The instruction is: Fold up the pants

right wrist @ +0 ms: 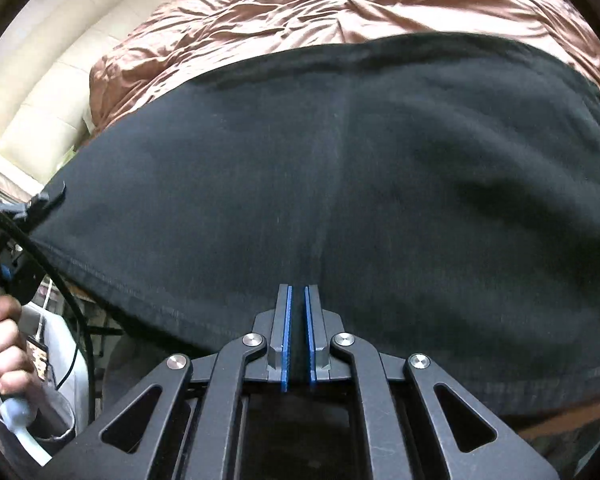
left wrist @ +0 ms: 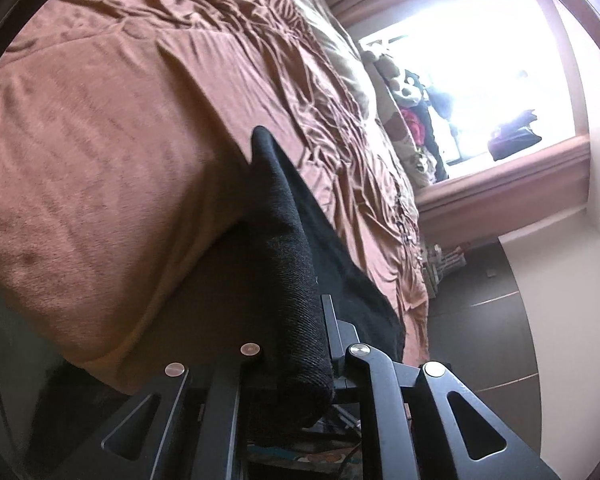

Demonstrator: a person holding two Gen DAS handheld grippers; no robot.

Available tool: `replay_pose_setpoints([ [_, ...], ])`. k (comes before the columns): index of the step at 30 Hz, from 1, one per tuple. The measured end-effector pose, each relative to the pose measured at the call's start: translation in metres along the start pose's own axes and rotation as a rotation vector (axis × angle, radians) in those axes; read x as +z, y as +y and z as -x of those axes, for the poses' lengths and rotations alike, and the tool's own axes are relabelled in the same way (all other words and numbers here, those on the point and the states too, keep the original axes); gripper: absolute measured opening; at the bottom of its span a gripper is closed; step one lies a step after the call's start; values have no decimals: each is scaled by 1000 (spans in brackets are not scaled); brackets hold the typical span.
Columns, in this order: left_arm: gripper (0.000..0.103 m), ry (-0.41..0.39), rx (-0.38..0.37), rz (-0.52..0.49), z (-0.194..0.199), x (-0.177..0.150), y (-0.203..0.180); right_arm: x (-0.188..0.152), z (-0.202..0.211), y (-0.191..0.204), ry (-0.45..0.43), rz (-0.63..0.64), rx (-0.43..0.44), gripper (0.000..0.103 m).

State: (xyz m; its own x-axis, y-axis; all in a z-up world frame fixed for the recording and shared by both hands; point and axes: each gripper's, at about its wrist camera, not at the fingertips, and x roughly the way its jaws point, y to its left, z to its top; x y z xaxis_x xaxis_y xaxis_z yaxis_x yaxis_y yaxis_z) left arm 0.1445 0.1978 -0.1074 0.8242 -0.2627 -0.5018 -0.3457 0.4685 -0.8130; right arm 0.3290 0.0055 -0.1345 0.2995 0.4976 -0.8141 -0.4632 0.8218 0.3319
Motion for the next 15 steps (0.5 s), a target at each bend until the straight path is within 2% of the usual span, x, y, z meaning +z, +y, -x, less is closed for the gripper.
replay_pose_setpoints([
  [5, 13, 12, -16, -47, 2, 0, -20, -16, 17, -12, -43, -69, 19, 3],
  [15, 13, 35, -50, -138, -4, -8, -62, -35, 78, -47, -173, -179, 14, 3],
])
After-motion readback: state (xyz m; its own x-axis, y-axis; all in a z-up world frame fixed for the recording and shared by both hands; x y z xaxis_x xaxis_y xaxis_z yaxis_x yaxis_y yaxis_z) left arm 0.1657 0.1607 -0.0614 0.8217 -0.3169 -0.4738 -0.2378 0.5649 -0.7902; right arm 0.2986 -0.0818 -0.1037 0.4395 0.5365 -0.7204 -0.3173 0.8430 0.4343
